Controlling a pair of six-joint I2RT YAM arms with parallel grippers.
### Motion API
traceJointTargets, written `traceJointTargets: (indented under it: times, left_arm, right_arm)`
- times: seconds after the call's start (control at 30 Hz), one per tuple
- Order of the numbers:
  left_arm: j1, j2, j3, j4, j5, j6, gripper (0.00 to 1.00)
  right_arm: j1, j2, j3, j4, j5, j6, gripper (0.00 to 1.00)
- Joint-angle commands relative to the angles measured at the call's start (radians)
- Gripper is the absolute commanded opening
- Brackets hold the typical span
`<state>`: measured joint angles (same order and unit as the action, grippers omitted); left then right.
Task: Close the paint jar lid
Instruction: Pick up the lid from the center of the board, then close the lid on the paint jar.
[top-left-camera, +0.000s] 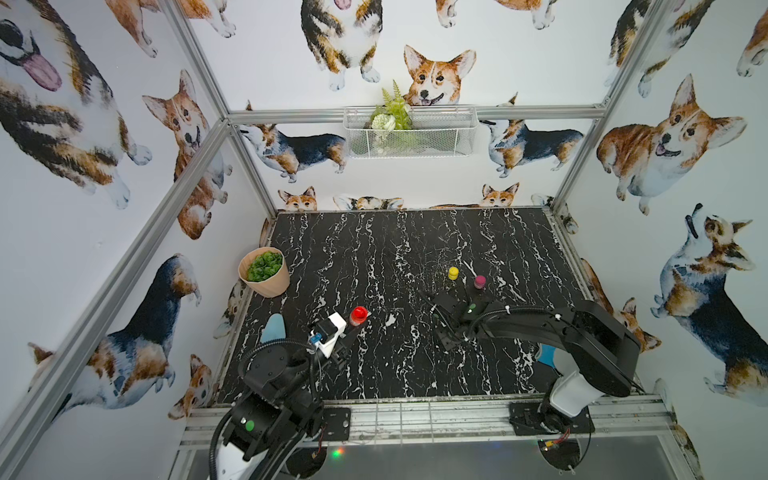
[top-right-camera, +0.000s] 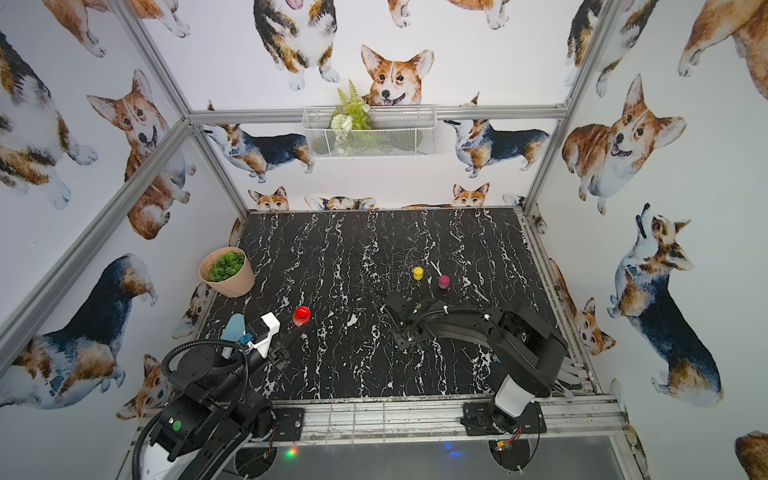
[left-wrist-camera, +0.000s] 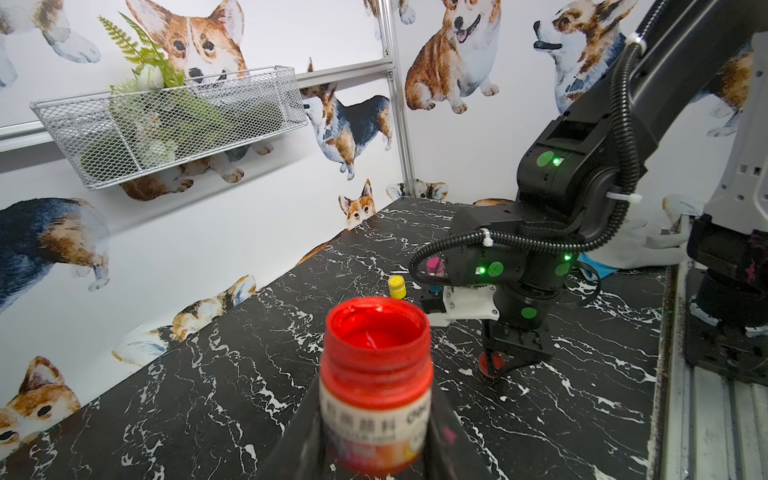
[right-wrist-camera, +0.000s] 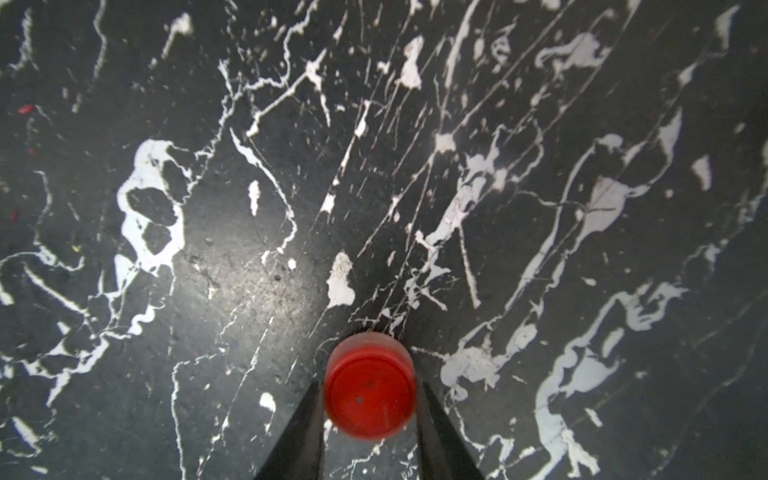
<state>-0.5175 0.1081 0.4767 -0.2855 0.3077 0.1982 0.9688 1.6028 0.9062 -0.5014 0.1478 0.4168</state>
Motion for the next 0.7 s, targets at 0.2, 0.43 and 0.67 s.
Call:
traceJointTargets:
  times: [0.2, 0.43, 0.67]
  left_arm:
    - [0.001, 0.037, -0.001, 0.014, 0.071, 0.006, 0.33]
    - [0.001, 0.095, -0.001, 0.014, 0.127, 0.0, 0.33]
    - [0.0, 0.179, 0.005, 0.005, 0.137, 0.001, 0.33]
  right_arm:
    - [-0.004, -0.178, 0.165, -0.049, -0.223, -0.255, 0.31]
    - [-0.004, -0.234, 0.42, -0.135, -0.478, -0.439, 0.3]
    - [0.014, -0.205, 0.51, -0.104, -0.656, -0.53, 0.3]
